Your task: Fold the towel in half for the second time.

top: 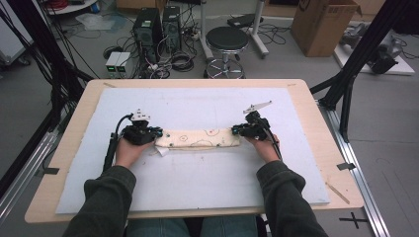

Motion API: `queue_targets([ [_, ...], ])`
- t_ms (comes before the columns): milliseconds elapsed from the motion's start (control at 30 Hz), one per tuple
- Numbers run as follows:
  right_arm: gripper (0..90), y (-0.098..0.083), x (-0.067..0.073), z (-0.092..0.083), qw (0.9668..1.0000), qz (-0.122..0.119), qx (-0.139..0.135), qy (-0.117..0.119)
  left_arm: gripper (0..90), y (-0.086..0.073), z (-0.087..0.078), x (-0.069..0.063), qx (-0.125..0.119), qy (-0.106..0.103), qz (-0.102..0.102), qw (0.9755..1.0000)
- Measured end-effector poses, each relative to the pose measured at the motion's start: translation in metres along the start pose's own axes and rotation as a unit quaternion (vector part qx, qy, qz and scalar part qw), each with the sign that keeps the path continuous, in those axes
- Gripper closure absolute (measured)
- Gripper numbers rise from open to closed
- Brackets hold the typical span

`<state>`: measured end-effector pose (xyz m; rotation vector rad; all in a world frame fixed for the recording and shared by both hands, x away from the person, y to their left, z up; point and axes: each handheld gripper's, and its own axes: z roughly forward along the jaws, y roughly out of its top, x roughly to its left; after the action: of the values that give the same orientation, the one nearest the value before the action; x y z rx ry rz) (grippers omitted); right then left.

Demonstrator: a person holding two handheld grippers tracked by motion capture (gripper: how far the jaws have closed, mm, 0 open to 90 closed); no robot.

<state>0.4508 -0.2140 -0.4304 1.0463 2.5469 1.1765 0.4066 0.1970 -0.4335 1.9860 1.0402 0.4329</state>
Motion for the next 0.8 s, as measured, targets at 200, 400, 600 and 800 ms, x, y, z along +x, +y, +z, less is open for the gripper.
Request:
queue_targets([
  [200, 74.8, 0.0, -0.002, -0.001, 0.9999, 0.003, -0.01, -0.004, 70.2, 0.0, -0.002, 0.0, 0.001, -0.009, -0.004, 1.0],
  [400, 64.3, -0.001, -0.003, -0.007, 0.9996, 0.016, -0.022, 0.003, 61.6, 0.003, -0.01, -0.002, -0.017, -0.019, -0.005, 0.9997],
  [600, 58.7, 0.0, -0.005, -0.017, 0.9987, 0.022, -0.046, 0.004, 57.4, 0.003, -0.016, -0.004, -0.024, -0.023, -0.003, 0.9994],
  [800, 53.6, -0.001, -0.006, -0.022, 0.9979, 0.036, -0.053, 0.011, 55.1, 0.003, -0.021, -0.003, -0.026, -0.027, -0.002, 0.9993],
])
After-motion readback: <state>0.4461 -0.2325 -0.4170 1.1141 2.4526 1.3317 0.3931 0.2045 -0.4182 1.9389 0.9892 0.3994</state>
